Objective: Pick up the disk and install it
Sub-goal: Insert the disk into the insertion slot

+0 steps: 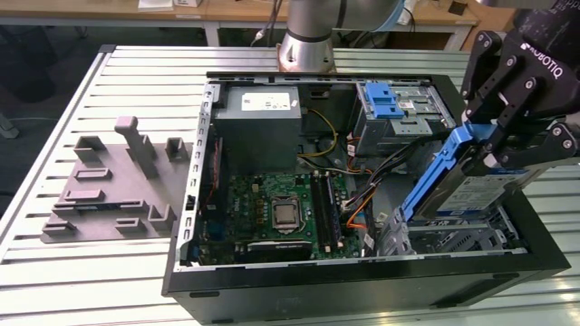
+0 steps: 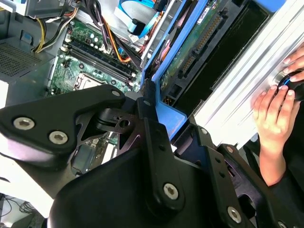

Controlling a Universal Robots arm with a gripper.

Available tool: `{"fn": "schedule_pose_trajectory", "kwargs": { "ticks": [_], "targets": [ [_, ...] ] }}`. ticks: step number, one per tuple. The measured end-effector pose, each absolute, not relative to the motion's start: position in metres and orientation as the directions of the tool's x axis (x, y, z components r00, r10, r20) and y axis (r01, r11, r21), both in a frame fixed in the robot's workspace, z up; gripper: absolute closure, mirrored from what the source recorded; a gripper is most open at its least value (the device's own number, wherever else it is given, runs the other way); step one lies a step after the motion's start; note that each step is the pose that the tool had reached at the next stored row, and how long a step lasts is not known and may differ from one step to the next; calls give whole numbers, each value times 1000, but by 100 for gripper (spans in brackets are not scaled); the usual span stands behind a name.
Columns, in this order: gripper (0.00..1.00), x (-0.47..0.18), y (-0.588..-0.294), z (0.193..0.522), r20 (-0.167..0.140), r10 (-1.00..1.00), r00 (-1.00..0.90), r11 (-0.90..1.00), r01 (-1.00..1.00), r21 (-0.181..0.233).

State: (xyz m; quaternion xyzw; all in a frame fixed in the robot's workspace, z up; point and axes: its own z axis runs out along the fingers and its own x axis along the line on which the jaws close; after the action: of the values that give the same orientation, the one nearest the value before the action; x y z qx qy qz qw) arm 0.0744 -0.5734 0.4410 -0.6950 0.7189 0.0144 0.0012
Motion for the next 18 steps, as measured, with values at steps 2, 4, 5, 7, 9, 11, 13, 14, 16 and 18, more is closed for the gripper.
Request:
{"fn": "schedule_pose_trajectory", "kwargs": {
  "ticks": [2, 4, 5, 7, 9, 11, 13, 14, 16, 18],
  "targets": [
    [64, 74, -573, 440, -22, -999, -34, 33, -999, 19],
    [64, 74, -573, 440, -22, -999, -34, 33, -999, 19],
    [64, 74, -573, 439, -22, -999, -34, 33, -999, 19],
    [64, 74, -573, 438, -22, -999, -34, 34, -999, 19],
    [64, 74, -573, 437, -22, -999, -34, 34, -999, 19],
    [64, 74, -573, 436, -22, -999, -34, 34, -999, 19],
    [64, 74, -573, 435, -22, -999, -34, 34, -999, 19],
    [64, 74, -573, 434, -22, -999, -34, 34, -999, 19],
    [64, 74, -573, 432, -22, -999, -34, 34, -999, 19],
    [64, 74, -573, 431, -22, -999, -34, 34, -999, 19]
  ]
}}
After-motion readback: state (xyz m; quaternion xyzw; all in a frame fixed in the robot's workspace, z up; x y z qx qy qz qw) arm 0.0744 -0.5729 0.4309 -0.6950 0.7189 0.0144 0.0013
